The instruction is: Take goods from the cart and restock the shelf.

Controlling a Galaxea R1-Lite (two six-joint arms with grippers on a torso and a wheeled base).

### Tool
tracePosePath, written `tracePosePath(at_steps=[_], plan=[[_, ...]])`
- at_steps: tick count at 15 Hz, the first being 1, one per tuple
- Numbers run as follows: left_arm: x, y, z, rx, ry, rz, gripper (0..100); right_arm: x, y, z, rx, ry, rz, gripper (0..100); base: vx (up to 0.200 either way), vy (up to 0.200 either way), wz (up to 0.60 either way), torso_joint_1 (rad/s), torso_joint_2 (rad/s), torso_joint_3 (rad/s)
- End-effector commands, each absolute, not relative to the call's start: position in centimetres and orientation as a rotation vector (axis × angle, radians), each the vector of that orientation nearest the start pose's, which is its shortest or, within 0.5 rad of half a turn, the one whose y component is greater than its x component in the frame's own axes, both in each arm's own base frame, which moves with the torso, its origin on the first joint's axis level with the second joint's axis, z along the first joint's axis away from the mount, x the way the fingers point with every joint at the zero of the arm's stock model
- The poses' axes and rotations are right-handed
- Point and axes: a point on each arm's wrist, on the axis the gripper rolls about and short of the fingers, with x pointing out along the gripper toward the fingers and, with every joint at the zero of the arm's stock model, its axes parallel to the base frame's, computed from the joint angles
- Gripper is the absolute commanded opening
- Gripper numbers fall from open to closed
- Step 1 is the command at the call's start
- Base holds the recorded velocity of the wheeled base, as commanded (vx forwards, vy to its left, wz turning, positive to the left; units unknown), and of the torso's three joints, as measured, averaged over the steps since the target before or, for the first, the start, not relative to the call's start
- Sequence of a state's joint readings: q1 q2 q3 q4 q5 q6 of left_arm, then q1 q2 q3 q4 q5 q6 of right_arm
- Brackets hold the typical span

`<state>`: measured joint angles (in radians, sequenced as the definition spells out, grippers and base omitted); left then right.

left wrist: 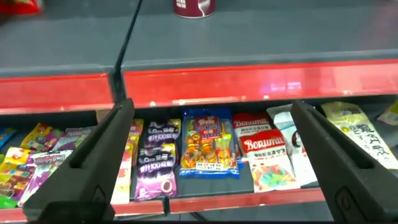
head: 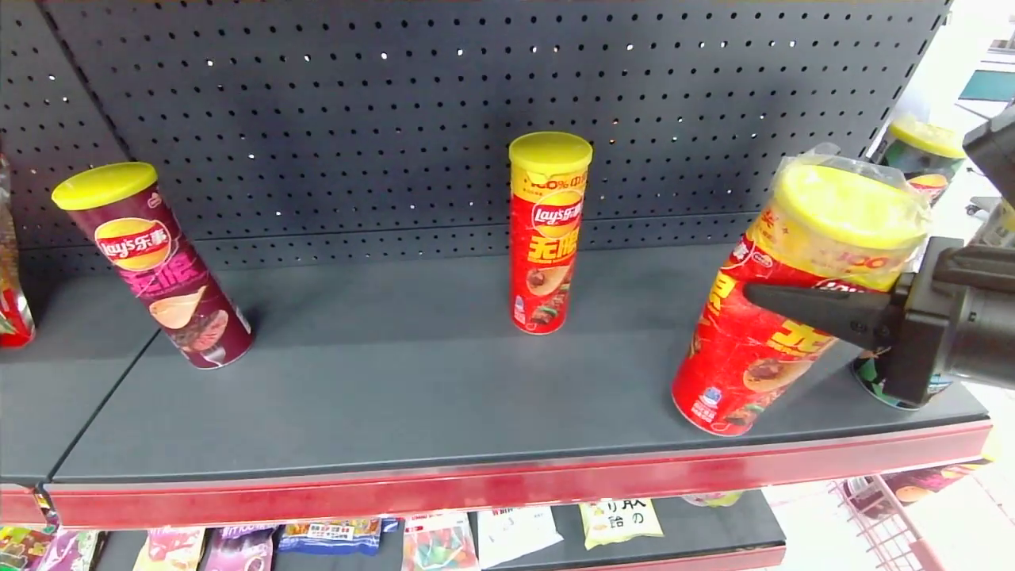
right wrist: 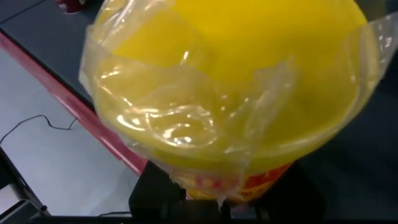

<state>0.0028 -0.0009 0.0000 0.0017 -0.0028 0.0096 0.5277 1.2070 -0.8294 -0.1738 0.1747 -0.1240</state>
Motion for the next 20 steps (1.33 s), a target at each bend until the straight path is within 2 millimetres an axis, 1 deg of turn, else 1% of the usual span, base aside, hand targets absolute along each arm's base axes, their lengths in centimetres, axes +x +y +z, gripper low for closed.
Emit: tracePosePath(at_steps=[1,5,8,9,11,12,13,14,15,16,17,18,19,20], plan=[[-2.3,0.0,7.5,0.009,0.002,0.0,100,15.8,9.7,26.7,-0.155,0.158,0.714,0,0.0,0.0,0.0,0.0,0.0,0.0],[-2.3,0.0,7.5,0.005,0.002,-0.002,100,15.9,9.7,26.9,-0.155,0.15,0.709,0,0.0,0.0,0.0,0.0,0.0,0.0],[-2.1,0.0,7.6,0.006,0.025,-0.008,100,17.0,10.2,26.8,-0.162,0.134,0.698,0,0.0,0.0,0.0,0.0,0.0,0.0],[-2.1,-0.1,7.6,0.01,0.024,-0.035,100,18.0,10.8,26.8,-0.154,0.089,0.693,0,0.0,0.0,0.0,0.0,0.0,0.0],[-2.2,-0.1,7.9,0.01,0.012,-0.066,100,18.8,11.3,26.6,-0.152,0.071,0.68,0,0.0,0.0,0.0,0.0,0.0,0.0],[-2.4,-0.2,10.1,0.005,-0.022,-0.101,100,19.0,11.4,26.5,-0.153,0.077,0.677,0,0.0,0.0,0.0,0.0,0.0,0.0],[-0.5,-0.2,18.2,-0.062,-0.005,-0.143,100,19.2,11.5,26.4,-0.155,0.085,0.677,0,0.0,0.0,0.0,0.0,0.0,0.0],[1.1,-0.3,24.0,-0.142,-0.05,-0.182,100,19.3,11.6,26.4,-0.155,0.086,0.68,0,0.0,0.0,0.0,0.0,0.0,0.0],[2.8,-0.6,27.3,-0.137,-0.058,-0.26,100,19.3,11.7,26.5,-0.155,0.083,0.682,0,0.0,0.0,0.0,0.0,0.0,0.0],[4.5,-1.0,28.8,-0.1,-0.039,-0.362,100,19.3,11.7,26.5,-0.155,0.082,0.682,0,0.0,0.0,0.0,0.0,0.0,0.0],[7.1,-2.0,29.3,-0.009,0.013,-0.543,100,19.3,11.7,26.5,-0.155,0.083,0.679,0,0.0,0.0,0.0,0.0,0.0,0.0],[9.7,-3.0,28.6,0.034,0.089,-0.635,100,19.4,11.6,26.5,-0.153,0.081,0.668,0,0.0,0.0,0.0,0.0,0.0,0.0],[11.6,-4.0,28.2,0.059,0.131,-0.713,100,19.4,11.6,26.6,-0.153,0.08,0.662,0,0.0,0.0,0.0,0.0,0.0,0.0],[13.4,-5.6,28.4,0.076,0.142,-0.793,100,19.4,11.5,26.6,-0.152,0.081,0.66,0,0.0,0.0,0.0,0.0,0.0,0.0]])
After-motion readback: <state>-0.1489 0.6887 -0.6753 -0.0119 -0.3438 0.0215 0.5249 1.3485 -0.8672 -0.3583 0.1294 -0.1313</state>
